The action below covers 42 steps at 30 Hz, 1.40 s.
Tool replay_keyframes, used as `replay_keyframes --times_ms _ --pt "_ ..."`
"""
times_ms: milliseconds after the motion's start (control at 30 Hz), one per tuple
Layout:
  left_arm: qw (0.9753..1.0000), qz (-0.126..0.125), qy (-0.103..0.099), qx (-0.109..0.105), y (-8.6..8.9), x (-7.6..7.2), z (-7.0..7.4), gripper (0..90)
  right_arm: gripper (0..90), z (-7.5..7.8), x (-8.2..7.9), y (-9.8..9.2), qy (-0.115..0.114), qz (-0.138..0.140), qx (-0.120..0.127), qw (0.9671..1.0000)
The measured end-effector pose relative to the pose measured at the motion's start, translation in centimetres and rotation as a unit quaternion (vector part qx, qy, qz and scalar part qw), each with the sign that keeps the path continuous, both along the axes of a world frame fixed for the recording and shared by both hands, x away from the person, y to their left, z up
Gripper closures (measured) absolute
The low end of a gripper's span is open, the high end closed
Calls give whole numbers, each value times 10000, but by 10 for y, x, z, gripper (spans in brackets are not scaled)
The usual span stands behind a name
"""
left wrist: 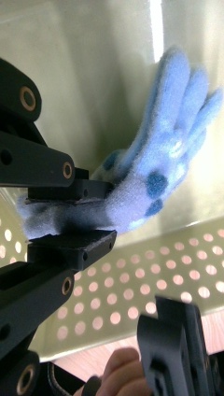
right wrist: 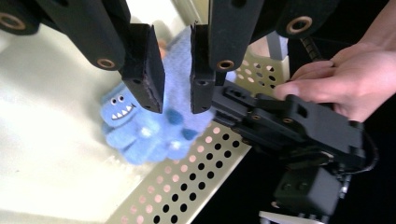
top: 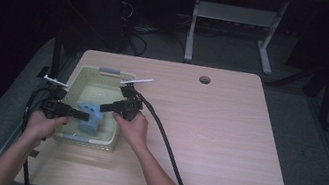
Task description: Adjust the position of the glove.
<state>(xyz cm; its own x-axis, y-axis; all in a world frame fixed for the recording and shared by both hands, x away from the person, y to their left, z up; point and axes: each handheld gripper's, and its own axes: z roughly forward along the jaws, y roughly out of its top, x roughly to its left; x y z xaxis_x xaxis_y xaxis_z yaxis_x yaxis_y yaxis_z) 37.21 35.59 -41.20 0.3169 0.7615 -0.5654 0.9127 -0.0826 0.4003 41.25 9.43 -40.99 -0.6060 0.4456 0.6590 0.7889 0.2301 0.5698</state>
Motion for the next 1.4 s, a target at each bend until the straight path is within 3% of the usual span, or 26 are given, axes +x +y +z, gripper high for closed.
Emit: replay_keyframes --times_ms 133,200,400,533,633,900,967,1067,1133,1200,1267,1333,1400 --pt "9991 -2 165 389 -3 4 -1 750 748 3 -2 -4 -32 7 31 10000" --pt "9970 -77 246 734 -7 6 -1 748 748 5 -3 -7 -62 13 53 10000" --pt "9952 -32 505 842 -14 11 -5 728 747 9 -5 -14 -53 -27 100 9999" --pt "9946 29 494 911 -10 12 -3 683 743 10 -8 -18 -75 -9 122 9999" --pt "9957 181 478 775 -6 11 -2 617 740 12 -8 -23 -89 -55 174 9998" --pt "9970 435 109 635 3 11 13 627 738 13 -11 -30 -137 -81 180 9997" --pt "9967 475 53 657 2 12 15 692 739 14 -11 -32 -126 -100 187 9997" --pt "9959 369 122 818 -3 14 12 718 739 15 -12 -34 -148 -114 195 9996" --pt "9933 175 186 1128 -11 17 6 711 739 15 -12 -37 -173 -128 191 9996" --pt "9927 199 183 1176 -15 17 4 711 738 15 -12 -37 -185 -128 181 9996" --pt "9904 105 248 1359 -19 19 1 711 739 14 -13 -39 -158 -115 198 9996" --pt "9881 61 474 1461 -22 23 -5 707 739 14 -13 -42 -153 -145 204 9996" --pt "9879 61 525 1459 -22 24 -6 702 738 13 -13 -43 -159 -149 181 9996"
